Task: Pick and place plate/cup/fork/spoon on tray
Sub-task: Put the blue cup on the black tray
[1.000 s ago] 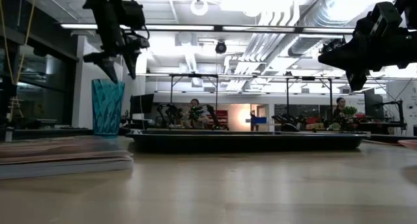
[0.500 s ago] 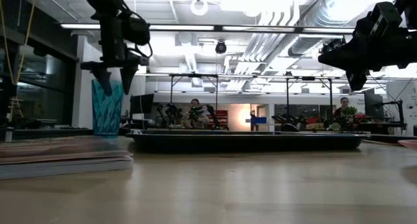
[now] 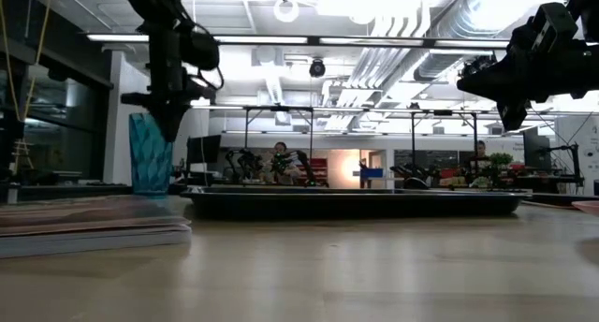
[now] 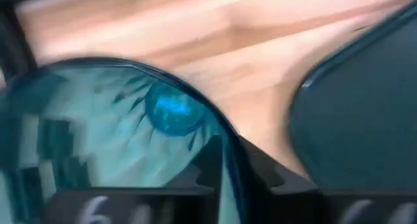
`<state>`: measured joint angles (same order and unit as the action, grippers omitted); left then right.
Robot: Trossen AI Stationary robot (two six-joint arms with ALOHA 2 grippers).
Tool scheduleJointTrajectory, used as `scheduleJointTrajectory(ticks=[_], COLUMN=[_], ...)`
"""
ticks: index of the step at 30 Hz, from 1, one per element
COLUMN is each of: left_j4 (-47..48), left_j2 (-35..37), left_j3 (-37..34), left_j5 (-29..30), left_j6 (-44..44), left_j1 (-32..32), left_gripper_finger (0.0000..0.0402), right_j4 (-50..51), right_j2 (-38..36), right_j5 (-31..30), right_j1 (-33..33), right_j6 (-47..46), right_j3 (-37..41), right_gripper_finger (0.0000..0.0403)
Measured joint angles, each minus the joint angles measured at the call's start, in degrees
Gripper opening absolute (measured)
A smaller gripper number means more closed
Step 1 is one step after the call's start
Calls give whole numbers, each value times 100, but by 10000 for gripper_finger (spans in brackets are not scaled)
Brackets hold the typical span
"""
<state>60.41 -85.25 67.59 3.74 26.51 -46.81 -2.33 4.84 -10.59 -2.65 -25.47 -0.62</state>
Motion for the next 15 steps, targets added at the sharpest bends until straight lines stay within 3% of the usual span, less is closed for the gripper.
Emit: scheduleJointTrajectory(ticks=[8,15], left_j4=[881,1321], left_j2=[115,38], left_j3=[1620,2938], left_j5=[-41,-19], left_j6=[-603,-778], left_j1=[215,1339], left_gripper_finger=[6,3], right_j4=[0,0], right_j2=[0,0], right_j5=[2,2], right_j1=[-1,0], right_j6=[0,0], right_j3=[0,0], right_gripper_finger=[0,0])
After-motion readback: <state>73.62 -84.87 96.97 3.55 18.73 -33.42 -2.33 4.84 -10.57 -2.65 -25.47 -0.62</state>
